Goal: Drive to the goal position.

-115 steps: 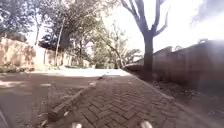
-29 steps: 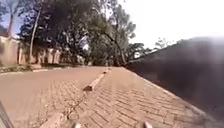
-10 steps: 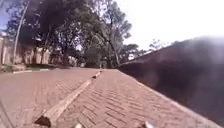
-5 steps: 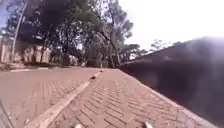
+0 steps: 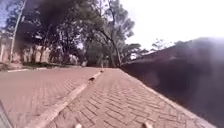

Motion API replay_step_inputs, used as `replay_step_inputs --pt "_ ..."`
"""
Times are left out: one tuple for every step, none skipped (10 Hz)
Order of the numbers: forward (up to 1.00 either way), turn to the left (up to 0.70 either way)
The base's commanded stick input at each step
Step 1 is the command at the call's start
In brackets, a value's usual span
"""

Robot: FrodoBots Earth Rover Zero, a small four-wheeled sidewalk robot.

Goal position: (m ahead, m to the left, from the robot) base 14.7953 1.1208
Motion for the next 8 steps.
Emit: replay_step_inputs --pt "0.7 0.0" --pt "0.7 0.0" --pt "0.7 0.0" --pt "0.7 0.0" --pt "0.7 0.0" --pt "0.7 0.0" --pt "0.7 0.0" --pt "0.7 0.0"
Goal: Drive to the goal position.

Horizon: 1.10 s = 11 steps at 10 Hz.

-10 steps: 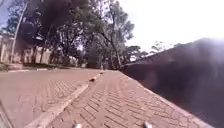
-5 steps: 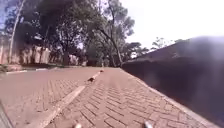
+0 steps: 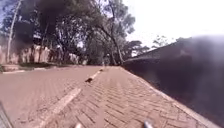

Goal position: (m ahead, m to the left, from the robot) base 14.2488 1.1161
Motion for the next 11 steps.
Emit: replay_step_inputs --pt "0.7 0.0" --pt "0.7 0.0" --pt "0.7 0.0" --pt "0.7 0.0" --pt "0.7 0.0" --pt "0.7 0.0" --pt "0.7 0.0" --pt "0.7 0.0" --pt "0.7 0.0" --pt "0.7 0.0" --pt "0.7 0.0"
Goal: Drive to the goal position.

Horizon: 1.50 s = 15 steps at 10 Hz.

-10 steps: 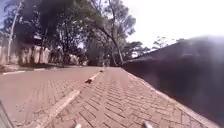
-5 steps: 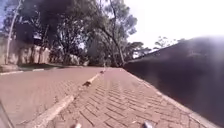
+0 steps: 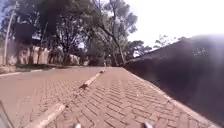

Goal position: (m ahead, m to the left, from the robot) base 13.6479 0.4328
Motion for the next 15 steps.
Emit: replay_step_inputs --pt "0.7 0.0" --pt "0.7 0.0" --pt "0.7 0.0" --pt "0.7 0.0" --pt "0.7 0.0" --pt "0.7 0.0" --pt "0.7 0.0" --pt "0.7 -0.01" --pt "0.7 -0.07" --pt "0.7 -0.16" --pt "0.7 -0.35" --pt "0.7 -0.35" --pt "0.7 -0.26" --pt "0.7 -0.07" --pt "0.7 0.0"
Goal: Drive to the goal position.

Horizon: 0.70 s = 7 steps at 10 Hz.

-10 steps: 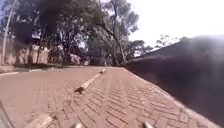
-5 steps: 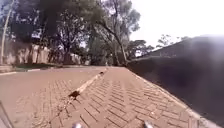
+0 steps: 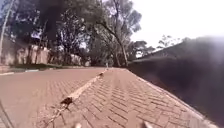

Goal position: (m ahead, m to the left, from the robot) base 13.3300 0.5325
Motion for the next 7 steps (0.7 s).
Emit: replay_step_inputs --pt "0.7 0.0" --pt "0.7 0.0" --pt "0.7 0.0" --pt "0.7 0.0" --pt "0.7 0.0" --pt "0.7 0.0" --pt "0.7 0.0"
